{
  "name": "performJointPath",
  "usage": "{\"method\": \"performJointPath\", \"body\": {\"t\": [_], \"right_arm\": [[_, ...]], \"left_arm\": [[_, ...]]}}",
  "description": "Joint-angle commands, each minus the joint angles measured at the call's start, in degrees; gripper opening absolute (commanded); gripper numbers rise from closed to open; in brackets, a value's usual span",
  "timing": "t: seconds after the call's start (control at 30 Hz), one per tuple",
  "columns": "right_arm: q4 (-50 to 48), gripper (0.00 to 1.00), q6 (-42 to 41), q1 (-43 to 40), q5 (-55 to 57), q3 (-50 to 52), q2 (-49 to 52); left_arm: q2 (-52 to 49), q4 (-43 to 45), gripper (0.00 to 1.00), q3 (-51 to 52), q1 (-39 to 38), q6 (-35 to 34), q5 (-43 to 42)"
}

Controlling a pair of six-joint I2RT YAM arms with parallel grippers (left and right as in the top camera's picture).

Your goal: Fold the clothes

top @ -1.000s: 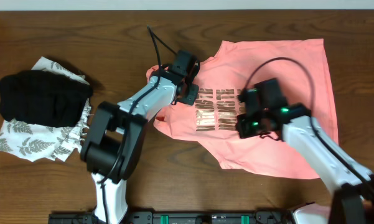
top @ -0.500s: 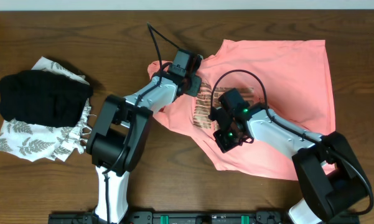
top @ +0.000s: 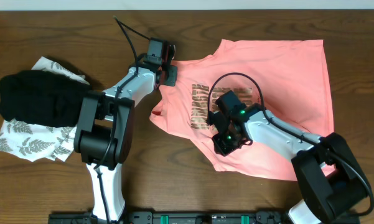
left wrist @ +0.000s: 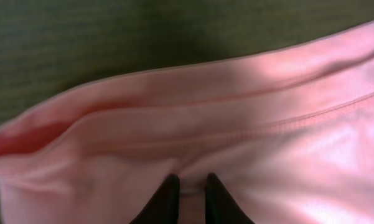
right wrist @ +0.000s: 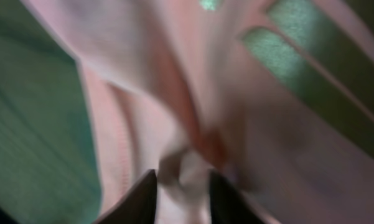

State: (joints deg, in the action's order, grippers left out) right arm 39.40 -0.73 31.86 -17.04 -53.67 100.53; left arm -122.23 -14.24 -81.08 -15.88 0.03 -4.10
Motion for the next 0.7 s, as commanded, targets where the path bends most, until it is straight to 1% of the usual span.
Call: {"method": "performJointPath", "body": {"t": [0.0,0.03,0.1,0.13,0.17,0.2,0.23,0.3,0.33,0.4,0.53,0.67], "right_arm": [[-0.8,0.36,0.6,0.6,5.2,1.5,-1.1],[-0.9,0.38,0.6,0.6,5.2,1.2,-2.4],[-1.0,0.39,0.6,0.6,5.2,0.8,-4.6],[-1.3,0.37,0.5,0.6,5.2,0.8,-5.7],[-1.4,0.32,0.3,0.6,5.2,0.8,-6.4],[-1.5,0.26,0.2,0.6,5.2,0.8,-7.0],[-1.5,0.20,-0.1,0.6,5.2,0.8,-7.0],[-1.5,0.06,-0.1,0.6,4.4,0.9,-6.9],[-1.5,0.01,-0.1,0.6,3.8,0.9,-6.8],[-2.0,0.01,-0.1,0.9,2.4,0.9,-6.8],[-3.6,0.01,0.0,1.7,0.9,0.9,-6.7],[-6.1,0.01,0.6,2.7,0.9,0.9,-5.7]], "left_arm": [[5.0,-3.0,0.25,-1.9,-1.0,-0.3,0.7],[6.6,-4.3,0.31,-1.9,-1.3,-0.3,0.7],[9.1,-6.8,0.37,-1.9,-1.9,-0.3,0.7],[10.2,-8.3,0.38,-1.9,-2.3,-0.4,0.7],[11.1,-10.2,0.38,-1.9,-2.7,-1.0,0.6],[11.8,-12.7,0.36,-1.9,-3.2,-1.9,0.6],[11.9,-14.3,0.32,-1.9,-3.6,-2.3,0.3],[11.7,-18.4,0.19,-1.6,-4.6,-2.5,-1.4],[11.5,-19.8,0.13,-1.2,-5.1,-2.5,-2.3],[11.0,-21.6,0.06,0.0,-6.3,-2.5,-3.5],[10.7,-21.4,0.06,2.5,-8.0,-2.4,-3.5],[10.1,-18.0,0.06,5.9,-8.3,-2.4,-3.5]]}}
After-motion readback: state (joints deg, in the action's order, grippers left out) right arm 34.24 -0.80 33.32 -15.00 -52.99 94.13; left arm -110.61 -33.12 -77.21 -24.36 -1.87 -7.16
